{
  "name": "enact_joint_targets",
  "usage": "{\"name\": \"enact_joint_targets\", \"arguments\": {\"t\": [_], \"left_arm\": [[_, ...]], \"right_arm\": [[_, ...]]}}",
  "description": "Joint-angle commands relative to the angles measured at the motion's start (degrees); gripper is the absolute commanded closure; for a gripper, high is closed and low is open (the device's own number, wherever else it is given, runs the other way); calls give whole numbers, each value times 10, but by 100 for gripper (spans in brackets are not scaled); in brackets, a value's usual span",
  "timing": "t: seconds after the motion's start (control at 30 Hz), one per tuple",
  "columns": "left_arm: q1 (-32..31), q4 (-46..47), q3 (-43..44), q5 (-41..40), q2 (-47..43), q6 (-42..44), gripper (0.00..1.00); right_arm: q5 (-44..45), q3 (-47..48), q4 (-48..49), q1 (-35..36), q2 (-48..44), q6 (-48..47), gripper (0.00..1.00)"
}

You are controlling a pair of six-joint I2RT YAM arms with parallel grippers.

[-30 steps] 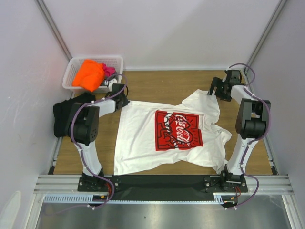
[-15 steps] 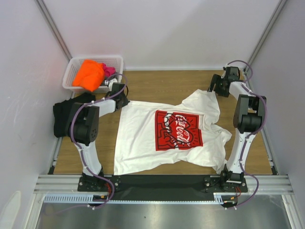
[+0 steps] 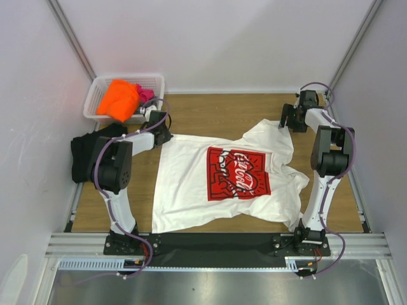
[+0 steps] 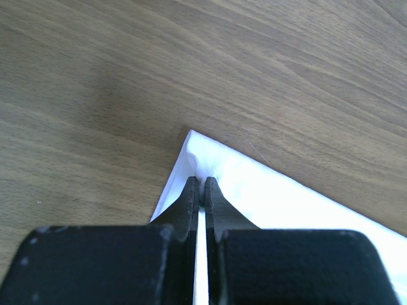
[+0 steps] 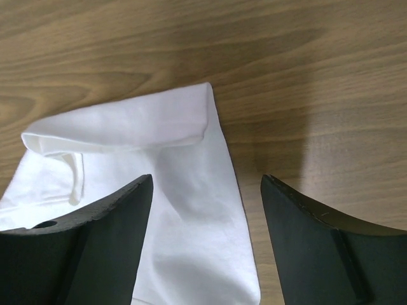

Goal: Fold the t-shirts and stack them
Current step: Flatten the tshirt out

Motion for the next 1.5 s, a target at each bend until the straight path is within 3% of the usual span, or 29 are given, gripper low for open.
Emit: {"name": "enact_joint_targets", "arguments": {"t": [0.0, 0.37, 0.63, 0.73, 0.83, 0.97, 1.27, 1.47], "left_arm": [[-3, -1, 25, -10, -5, 4, 100], [-3, -4, 25, -13, -4, 4, 99], [-3, -3, 25, -12, -2, 4, 100], [-3, -3, 25, -12, -3, 8, 100], [-3, -3, 26, -11, -4, 10, 100], [-3, -5, 30, -9, -3, 12, 100], [-3, 6, 50, 18, -40, 47, 100], [-7, 44, 43, 48, -105, 77, 100]], "right_arm": [[10, -1, -20, 5, -16, -28, 26], [35, 11, -37, 21, 5, -46, 35], [89, 14, -53, 33, 21, -56, 47], [98, 17, -57, 38, 25, -57, 56], [109, 18, -54, 43, 27, -68, 72], [111, 26, -48, 45, 21, -61, 100], [77, 22, 1, 45, -50, -29, 100], [52, -17, 75, 46, -152, 3, 100]]}}
